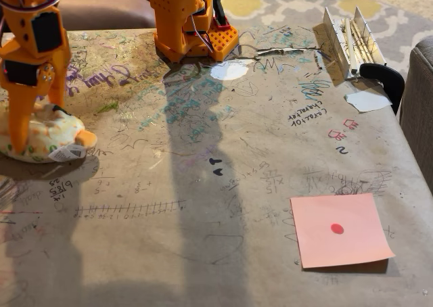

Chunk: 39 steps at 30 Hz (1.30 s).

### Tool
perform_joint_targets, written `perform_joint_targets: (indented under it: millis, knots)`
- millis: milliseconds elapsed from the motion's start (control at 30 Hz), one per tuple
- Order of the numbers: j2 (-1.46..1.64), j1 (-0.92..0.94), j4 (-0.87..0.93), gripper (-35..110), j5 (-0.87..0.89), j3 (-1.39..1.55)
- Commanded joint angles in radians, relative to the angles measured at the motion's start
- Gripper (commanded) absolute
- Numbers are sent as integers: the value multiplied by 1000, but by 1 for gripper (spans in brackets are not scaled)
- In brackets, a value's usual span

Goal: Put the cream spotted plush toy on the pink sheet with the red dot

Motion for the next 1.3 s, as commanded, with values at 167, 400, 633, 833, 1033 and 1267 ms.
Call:
perform_joint_targets:
  millis: [167,400,633,833,1033,1267]
  knots:
    - [51,0,91,0,-63,-91]
    - [414,-127,75,0,32,94]
    - [1074,-511,72,0,321,324]
    - [1687,-897,291,0,434,322]
    - [1936,-1052,483,0,468,123]
    - [1956,-1276,615,0,488,-155]
